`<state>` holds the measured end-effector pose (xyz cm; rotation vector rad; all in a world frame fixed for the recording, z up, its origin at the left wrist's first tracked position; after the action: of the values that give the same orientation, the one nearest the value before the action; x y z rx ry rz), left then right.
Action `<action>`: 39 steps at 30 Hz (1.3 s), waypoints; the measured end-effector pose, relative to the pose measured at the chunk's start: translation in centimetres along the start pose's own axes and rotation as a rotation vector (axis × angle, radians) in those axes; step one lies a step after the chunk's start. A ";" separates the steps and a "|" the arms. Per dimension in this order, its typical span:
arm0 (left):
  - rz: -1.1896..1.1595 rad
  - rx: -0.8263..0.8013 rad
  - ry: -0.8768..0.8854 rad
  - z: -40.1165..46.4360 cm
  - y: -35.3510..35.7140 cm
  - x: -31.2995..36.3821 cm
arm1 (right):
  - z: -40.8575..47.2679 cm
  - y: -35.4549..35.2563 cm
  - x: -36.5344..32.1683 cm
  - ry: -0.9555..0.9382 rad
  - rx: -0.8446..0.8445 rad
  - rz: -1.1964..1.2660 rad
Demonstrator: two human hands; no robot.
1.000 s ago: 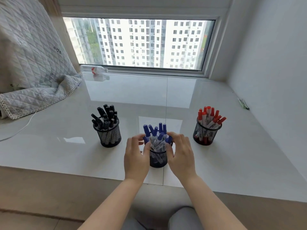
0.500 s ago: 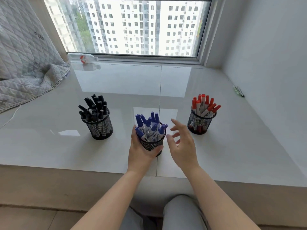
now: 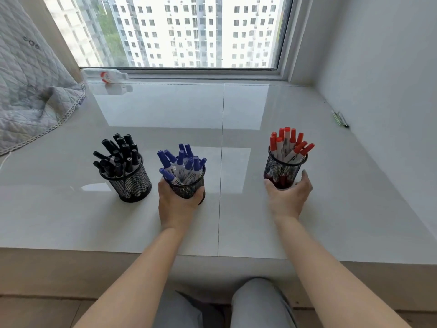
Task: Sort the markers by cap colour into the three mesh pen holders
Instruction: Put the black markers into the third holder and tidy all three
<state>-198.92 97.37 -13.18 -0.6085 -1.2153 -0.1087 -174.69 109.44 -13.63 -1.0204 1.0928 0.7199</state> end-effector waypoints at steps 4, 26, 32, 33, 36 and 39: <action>-0.014 0.023 -0.026 1.6 0.1 -0.5 | 1.5 1.2 0.4 0.001 -0.010 0.031; 0.234 0.057 0.003 -0.3 -1.3 -1.1 | -3.7 1.5 -0.4 -0.077 -0.309 -0.059; 0.073 0.074 0.026 -4.2 -2.7 0.1 | -7.3 0.2 -0.2 -0.095 -0.381 -0.062; 0.042 0.035 0.034 -4.7 -2.6 0.6 | -7.7 0.1 -0.2 -0.096 -0.387 -0.061; -0.068 -0.085 0.093 -6.1 -2.5 2.7 | -9.0 -0.2 -0.3 -0.092 -0.384 -0.051; -0.174 -0.140 0.220 -6.9 -2.8 5.4 | -10.6 -0.3 -0.6 -0.095 -0.359 -0.049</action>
<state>-192.26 92.89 -8.71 -0.5953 -1.0505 -0.4003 -178.48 99.58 -14.17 -1.2981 0.8706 0.9365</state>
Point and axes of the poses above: each hand's wrist, its own z-axis towards the middle knuckle, its own y-axis out of the palm, x = y × z, the point moved 4 cm from there along z, towards the middle knuckle, and after that the axes turned 6 degrees about x, right-handed, at the moved point
